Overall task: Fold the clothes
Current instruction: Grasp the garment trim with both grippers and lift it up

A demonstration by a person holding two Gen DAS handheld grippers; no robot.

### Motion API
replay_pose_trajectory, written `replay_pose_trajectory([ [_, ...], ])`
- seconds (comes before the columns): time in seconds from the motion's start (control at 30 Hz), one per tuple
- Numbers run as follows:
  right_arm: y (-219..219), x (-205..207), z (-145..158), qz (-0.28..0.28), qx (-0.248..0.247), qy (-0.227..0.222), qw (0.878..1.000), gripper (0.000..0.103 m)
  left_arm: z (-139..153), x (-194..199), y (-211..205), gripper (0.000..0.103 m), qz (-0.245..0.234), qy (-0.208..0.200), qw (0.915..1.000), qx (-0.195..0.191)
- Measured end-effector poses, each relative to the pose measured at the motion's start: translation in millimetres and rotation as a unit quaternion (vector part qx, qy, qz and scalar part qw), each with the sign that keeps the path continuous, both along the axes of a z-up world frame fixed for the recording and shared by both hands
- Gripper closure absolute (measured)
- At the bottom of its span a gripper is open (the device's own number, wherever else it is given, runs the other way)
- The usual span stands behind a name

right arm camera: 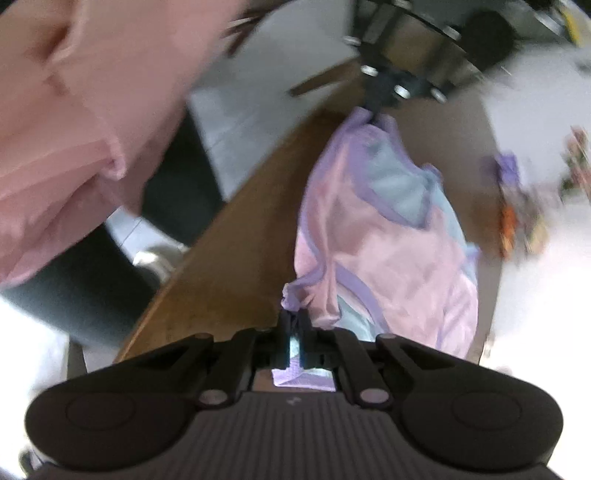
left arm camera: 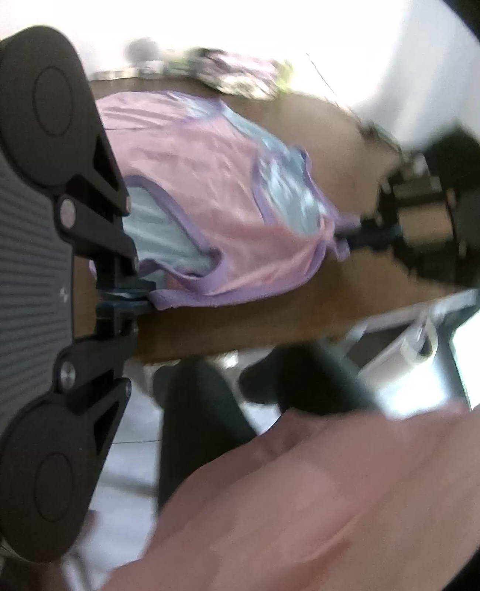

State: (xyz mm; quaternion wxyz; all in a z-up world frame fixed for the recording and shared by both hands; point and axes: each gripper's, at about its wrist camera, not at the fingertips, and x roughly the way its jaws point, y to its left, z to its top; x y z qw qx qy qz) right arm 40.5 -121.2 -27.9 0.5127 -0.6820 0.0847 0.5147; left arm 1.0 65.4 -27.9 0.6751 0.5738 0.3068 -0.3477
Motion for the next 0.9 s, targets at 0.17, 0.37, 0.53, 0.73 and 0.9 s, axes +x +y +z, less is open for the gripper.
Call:
replay_pose_trajectory([
  [0.17, -6, 17, 26, -0.096, 0.088, 0.094, 0.987, 0.100, 17, 1, 14, 0.101, 0.057, 0.013, 0.9946, -0.085],
  [0.37, -10, 15, 32, -0.122, 0.131, 0.124, 0.976, 0.101, 5, -6, 11, 0.101, 0.073, 0.005, 0.9931, -0.092],
  [0.53, -10, 14, 28, -0.126, 0.137, 0.127, 0.974, 0.101, -3, -6, 3, 0.096, 0.056, 0.001, 0.9949, -0.084],
  [0.73, -11, 13, 26, -0.135, 0.145, 0.131, 0.971, 0.101, -8, -2, 1, 0.102, 0.054, 0.007, 0.9950, -0.084],
  [0.9, -16, 13, 31, -0.145, 0.154, 0.140, 0.967, 0.101, -2, -5, 1, 0.103, 0.061, 0.015, 0.9943, -0.087],
])
